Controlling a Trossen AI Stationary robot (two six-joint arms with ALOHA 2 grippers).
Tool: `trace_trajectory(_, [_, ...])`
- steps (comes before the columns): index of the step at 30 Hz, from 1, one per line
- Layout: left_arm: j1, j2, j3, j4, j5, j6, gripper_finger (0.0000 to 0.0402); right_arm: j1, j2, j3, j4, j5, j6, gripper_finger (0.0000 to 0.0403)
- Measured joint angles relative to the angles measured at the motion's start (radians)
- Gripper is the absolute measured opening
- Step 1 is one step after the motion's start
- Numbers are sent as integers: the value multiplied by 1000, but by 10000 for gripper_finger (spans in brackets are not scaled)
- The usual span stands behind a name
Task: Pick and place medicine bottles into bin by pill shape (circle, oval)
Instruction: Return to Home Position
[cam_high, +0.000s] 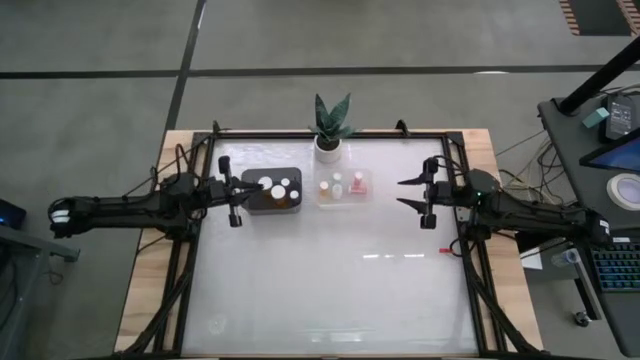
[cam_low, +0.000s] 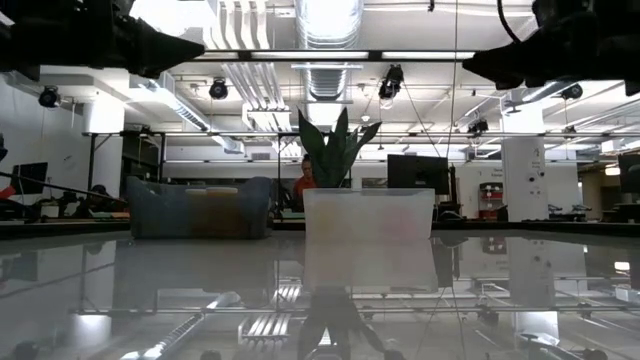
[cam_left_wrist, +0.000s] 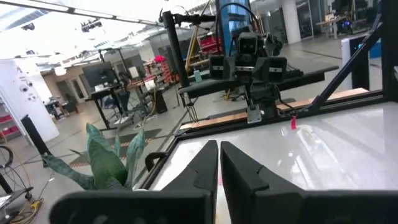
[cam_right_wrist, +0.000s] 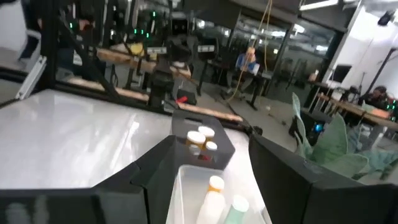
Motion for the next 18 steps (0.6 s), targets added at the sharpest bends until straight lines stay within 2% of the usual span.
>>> trace_trajectory(9, [0,-32,-75,86,1,-3,3,0,-118,-100,55,-4,36,191])
trace_trajectory(18, [1,-81,-130,86,3,-28,3,0,-251,-181,53,-4,77,191])
